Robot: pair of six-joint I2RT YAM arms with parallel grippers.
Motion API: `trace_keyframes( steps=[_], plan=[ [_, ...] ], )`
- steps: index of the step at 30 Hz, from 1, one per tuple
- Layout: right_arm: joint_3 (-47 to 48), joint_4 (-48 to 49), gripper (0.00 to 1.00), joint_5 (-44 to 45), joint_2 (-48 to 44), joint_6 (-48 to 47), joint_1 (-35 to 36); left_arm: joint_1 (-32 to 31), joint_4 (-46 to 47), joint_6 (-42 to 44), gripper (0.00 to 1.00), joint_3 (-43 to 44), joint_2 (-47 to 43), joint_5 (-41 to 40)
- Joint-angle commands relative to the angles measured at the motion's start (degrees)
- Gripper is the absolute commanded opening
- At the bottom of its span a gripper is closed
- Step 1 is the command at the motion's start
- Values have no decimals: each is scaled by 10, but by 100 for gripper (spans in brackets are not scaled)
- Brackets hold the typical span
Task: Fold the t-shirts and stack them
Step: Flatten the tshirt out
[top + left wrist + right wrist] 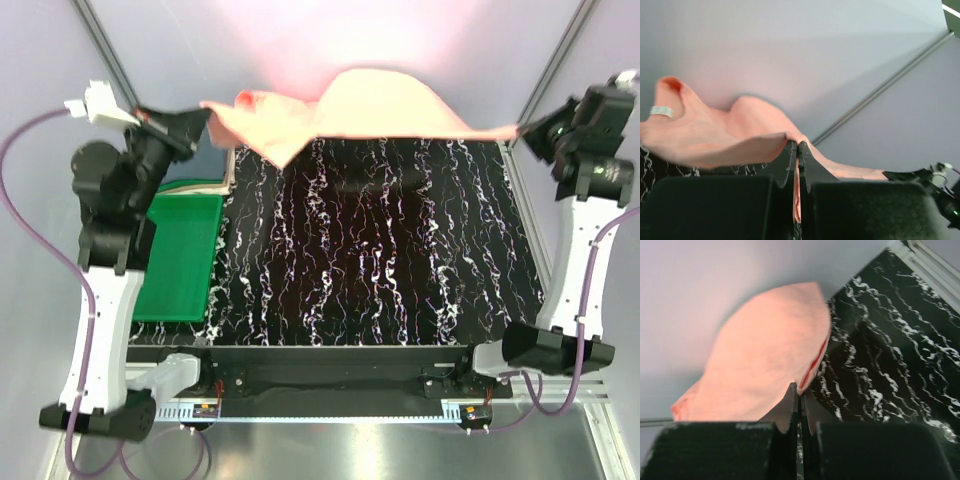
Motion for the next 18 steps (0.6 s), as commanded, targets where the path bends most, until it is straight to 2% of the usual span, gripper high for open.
trace_keyframes(
  steps=[1, 2, 5, 6, 7, 9, 11, 13, 18],
  plan=[
    [-160, 44, 0, 43, -54, -38, -2, -1, 32, 1, 0, -138, -57, 42],
    [-196, 68, 0, 45, -89, -42, -2, -5, 35, 1, 0, -209, -73, 55],
    [-359, 102, 0, 96, -140, -50, -3, -8, 42, 6, 0, -334, -127, 85],
    [-359, 110, 0, 106, -149, -52, -3, -9, 42, 6, 0, -362, -140, 93],
    [-411, 117, 0, 118, -156, -54, -3, -11, 42, 8, 0, -419, -168, 97],
    [-477, 120, 0, 127, -170, -53, -2, -16, 41, 7, 0, -476, -198, 93],
    [-516, 122, 0, 141, -174, -40, -3, -20, 42, 2, 0, -554, -237, 84],
    [-559, 124, 0, 156, -172, -31, -3, -25, 41, 4, 0, -607, -251, 82],
    [-610, 125, 0, 182, -139, -3, -4, -35, 41, 9, 0, -669, -230, 102]
  ],
)
